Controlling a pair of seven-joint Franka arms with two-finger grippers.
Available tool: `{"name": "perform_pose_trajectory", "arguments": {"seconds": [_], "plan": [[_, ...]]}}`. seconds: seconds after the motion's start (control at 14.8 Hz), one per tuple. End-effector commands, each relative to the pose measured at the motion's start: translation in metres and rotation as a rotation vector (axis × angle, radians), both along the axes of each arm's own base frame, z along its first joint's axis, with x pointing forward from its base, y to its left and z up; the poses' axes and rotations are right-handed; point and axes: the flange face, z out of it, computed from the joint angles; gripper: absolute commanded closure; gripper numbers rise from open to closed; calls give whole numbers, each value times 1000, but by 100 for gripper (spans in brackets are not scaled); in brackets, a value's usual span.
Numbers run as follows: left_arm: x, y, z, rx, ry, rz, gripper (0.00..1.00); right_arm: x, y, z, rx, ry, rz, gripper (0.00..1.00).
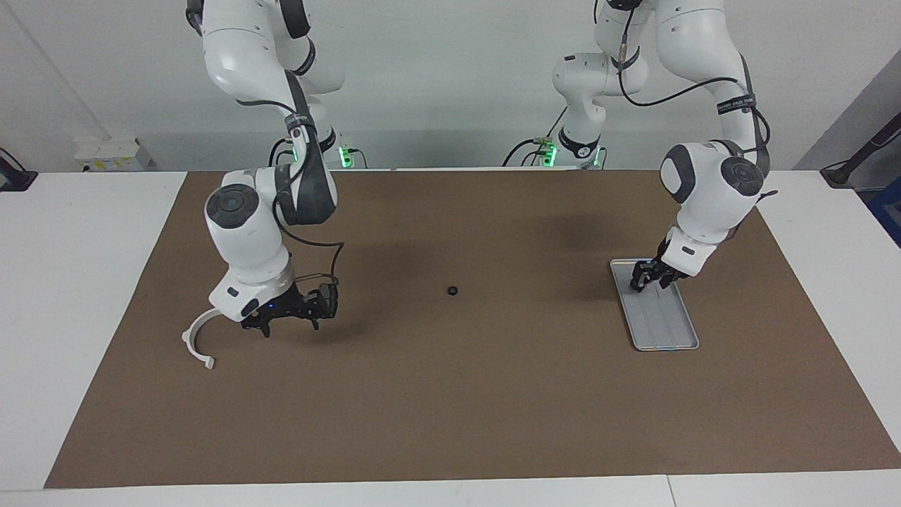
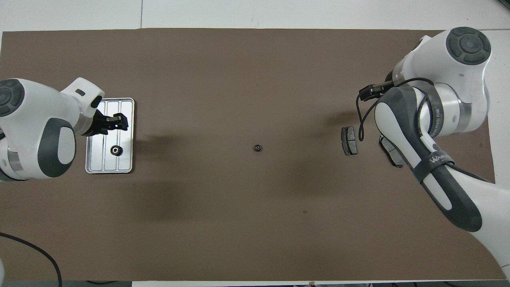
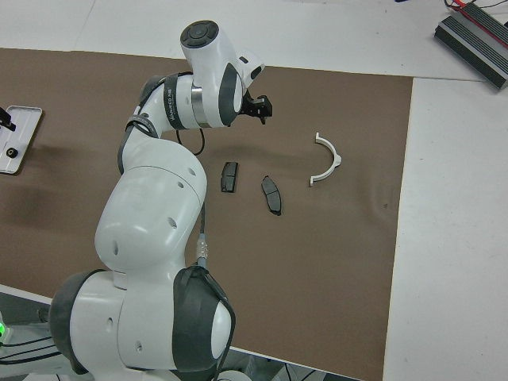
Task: Pick bearing gear from pile to tray
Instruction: 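Lower the gear into the tray with the left gripper while the right gripper releases, then reach the left gripper to the center gear and grasp it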
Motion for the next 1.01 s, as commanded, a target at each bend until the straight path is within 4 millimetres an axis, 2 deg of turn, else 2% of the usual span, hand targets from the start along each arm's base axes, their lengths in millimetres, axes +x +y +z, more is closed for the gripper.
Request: {"name": "perform_pose_trajectory", "arguments": {"seconds": [0.0,0.2,0.34,0.47,0.54,0.61,0.74,0.81,0.88,0.94], "plan": [[5,-65,8,-6,1,94,40,-9,-19,11,1,23,-9,1],[5,-138,27,-7,29,151,40,-9,-22,11,1,23,-10,1],[5,-202,35,-14,24,206,40,-10,-35,10,3,29,3,1],[-1,-276,16,9,58,243,41,-10,-43,9,5,30,6,1],[-4,-300,8,7,57,275,43,-11,-49,9,5,31,-1,1],[-9,-322,-3,7,56,292,44,-10,-51,9,6,30,6,1],[-12,-358,-7,-10,36,299,45,-11,-52,9,5,33,11,1],[-13,-373,-17,-3,41,290,45,-12,-57,7,5,36,3,1],[-9,-390,-40,12,47,304,45,-13,-65,11,5,35,-11,1],[-9,-395,-52,22,50,301,45,-12,-67,16,5,24,-19,1]]}}
